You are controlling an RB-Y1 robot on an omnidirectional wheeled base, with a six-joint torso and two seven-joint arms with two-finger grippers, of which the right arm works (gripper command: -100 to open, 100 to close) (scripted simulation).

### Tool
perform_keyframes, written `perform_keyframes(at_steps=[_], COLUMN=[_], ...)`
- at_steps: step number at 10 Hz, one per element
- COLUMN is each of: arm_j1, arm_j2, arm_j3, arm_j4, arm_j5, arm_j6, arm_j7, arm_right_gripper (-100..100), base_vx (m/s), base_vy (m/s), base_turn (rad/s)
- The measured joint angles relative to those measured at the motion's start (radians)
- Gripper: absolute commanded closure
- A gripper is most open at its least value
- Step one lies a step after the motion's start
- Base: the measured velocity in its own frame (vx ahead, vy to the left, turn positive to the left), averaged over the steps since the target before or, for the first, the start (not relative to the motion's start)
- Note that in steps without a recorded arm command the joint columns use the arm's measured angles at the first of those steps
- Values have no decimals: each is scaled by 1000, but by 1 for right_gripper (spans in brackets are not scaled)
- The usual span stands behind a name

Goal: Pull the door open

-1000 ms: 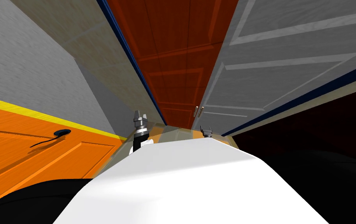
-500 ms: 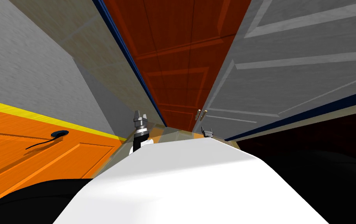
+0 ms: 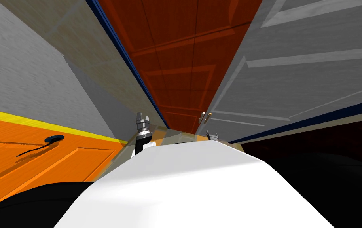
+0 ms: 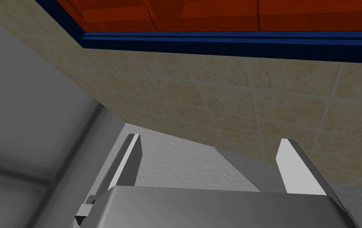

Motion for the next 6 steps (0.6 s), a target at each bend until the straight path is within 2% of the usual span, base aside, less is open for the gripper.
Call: perform_keyframes(at_steps=[1, 3, 4, 5, 6], arm_j1=[17, 27, 46, 51, 67], arm_j2=[-6, -20, -22, -35, -41], arm_j3=[-8, -22, -31, -40, -48], arm_j4=[1, 58, 50, 85, 87], arm_j5=[-5, -13, -17, -23, -28], arm_j6=[5, -10, -5, -13, -12], arm_j7=[1, -15, -11, -22, -26], arm_right_gripper=[-100, -100, -100, -100, -100], base_vx=[-161, -134, -114, -89, -89], base_vy=[12, 16, 11, 9, 4], base_turn=[-108, -72, -98, -76, -76])
